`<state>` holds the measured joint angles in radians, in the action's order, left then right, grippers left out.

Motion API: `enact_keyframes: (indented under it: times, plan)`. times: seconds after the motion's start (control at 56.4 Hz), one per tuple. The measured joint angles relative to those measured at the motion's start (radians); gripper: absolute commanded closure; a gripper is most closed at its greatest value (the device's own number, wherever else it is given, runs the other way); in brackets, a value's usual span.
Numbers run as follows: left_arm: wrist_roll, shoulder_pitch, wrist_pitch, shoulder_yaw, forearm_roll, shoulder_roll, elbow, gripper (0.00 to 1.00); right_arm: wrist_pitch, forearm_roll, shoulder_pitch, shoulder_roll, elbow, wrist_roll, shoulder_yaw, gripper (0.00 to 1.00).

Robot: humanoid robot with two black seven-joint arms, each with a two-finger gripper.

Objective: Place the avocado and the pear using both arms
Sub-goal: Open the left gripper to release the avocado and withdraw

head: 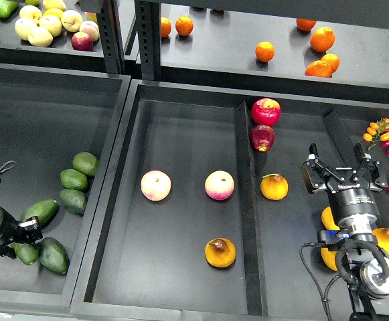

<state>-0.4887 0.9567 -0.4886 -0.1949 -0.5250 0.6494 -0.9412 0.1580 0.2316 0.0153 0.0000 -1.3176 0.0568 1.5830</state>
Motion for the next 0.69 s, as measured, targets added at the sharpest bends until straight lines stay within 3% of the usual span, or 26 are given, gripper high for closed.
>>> enact_keyframes:
  times: [0.124,0.337,0.532,0.692]
  plan:
    - [0.0,-0.001,0.0,0.002,-0.005,-0.004,0.001,0.34,0.0,0.0,0.0,0.0,0.0,0.0,0.0,0.0]
    - [0.0,-0.002,0.0,0.003,-0.021,-0.013,0.011,0.18,0.0,0.0,0.0,0.0,0.0,0.0,0.0,0.0]
    - [0.0,-0.005,0.0,0.003,-0.03,-0.021,0.013,0.07,0.0,0.0,0.0,0.0,0.0,0.0,0.0,0.0]
    - [0.0,-0.005,0.0,0.015,-0.035,-0.021,0.013,0.04,0.0,0.0,0.0,0.0,0.0,0.0,0.0,0.0]
